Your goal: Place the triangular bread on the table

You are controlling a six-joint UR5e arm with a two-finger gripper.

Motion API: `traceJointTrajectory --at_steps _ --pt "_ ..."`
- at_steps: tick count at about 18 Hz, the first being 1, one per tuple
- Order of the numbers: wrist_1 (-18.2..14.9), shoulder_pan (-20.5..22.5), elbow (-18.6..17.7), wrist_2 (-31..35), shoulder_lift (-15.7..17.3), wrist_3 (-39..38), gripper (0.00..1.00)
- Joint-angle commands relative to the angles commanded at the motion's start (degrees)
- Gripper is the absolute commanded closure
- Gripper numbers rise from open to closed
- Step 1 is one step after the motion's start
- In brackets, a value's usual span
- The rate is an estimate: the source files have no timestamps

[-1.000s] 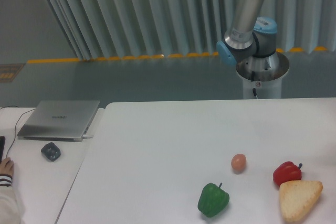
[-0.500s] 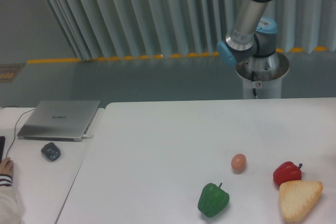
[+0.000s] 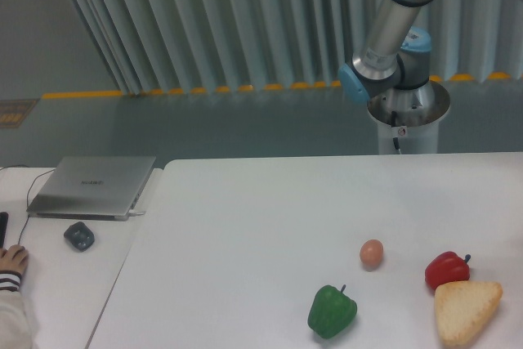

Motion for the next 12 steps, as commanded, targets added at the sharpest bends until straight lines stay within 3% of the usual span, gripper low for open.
traceJointTrajectory --at_steps 3,12 --pt "0.0 0.9 -1.8 -4.1 1.2 -0.4 0.00" --pt "0.0 1.1 -1.8 -4.1 1.3 -0.5 0.00"
